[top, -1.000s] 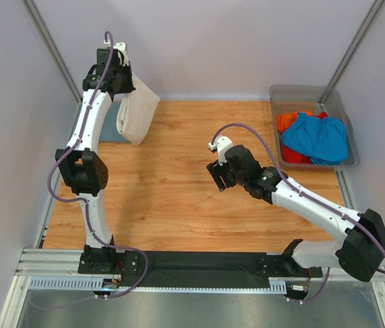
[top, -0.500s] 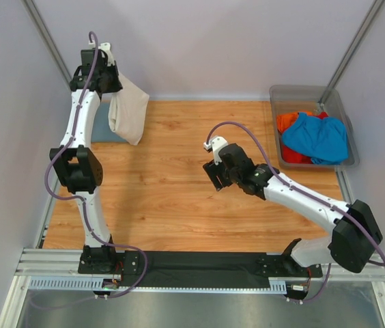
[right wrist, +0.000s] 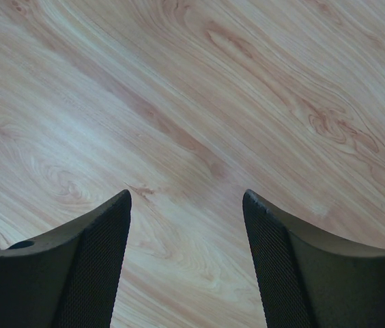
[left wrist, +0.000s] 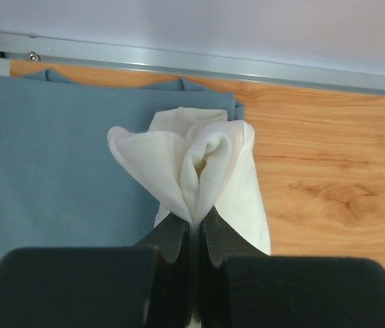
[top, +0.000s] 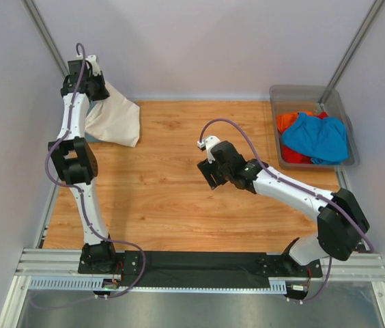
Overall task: Fold and stack the t-shirts
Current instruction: Neatly place the folded tshirt to the corner
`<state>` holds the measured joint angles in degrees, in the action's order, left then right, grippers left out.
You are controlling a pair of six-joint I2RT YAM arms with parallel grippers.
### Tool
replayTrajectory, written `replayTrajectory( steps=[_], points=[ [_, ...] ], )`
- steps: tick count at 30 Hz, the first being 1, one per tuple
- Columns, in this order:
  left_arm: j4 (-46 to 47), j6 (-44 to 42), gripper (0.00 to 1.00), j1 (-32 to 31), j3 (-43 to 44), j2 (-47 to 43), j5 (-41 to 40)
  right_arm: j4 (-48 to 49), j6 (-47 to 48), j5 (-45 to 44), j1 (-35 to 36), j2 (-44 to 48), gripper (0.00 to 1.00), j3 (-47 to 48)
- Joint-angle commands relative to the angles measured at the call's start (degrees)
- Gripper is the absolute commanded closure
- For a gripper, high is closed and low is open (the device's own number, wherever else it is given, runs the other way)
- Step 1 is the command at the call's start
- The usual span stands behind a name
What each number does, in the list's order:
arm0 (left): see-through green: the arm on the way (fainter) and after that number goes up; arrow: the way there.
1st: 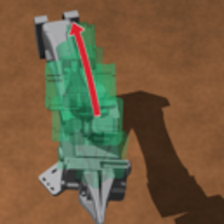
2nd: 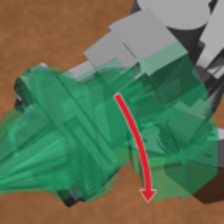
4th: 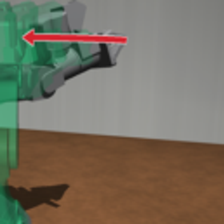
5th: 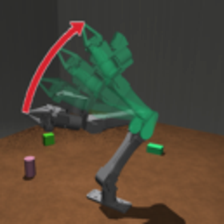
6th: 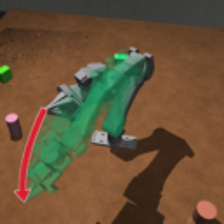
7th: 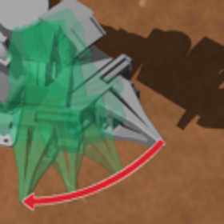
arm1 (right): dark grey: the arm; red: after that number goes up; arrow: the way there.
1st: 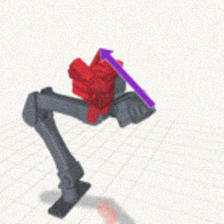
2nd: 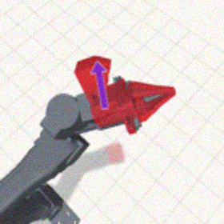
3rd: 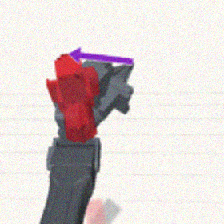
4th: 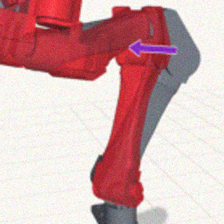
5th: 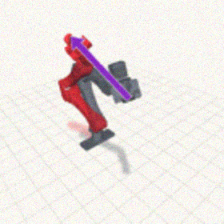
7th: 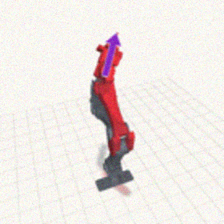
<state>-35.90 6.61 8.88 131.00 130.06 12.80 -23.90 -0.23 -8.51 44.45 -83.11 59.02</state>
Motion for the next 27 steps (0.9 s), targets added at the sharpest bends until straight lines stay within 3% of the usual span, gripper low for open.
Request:
replayTrajectory(
  steps=[1,6,27],
  points=[
    [5.66,-2.57,1.0,0.61,3.82,0.98,2.67,2.19,-0.91,1.39,-0.24,-2.31,0.32,3.63],
    [7.24,-2.4,1.0,1.84,6.46,4.32,2.06,2.1,-0.21,2.1,-0.24,-5.13,0.32,5.48],
    [17.18,0.07,1.0,5.79,1.1,10.39,-9.8,0.17,1.9,3.5,-1.03,-14.36,0.32,12.69]
  ],
)
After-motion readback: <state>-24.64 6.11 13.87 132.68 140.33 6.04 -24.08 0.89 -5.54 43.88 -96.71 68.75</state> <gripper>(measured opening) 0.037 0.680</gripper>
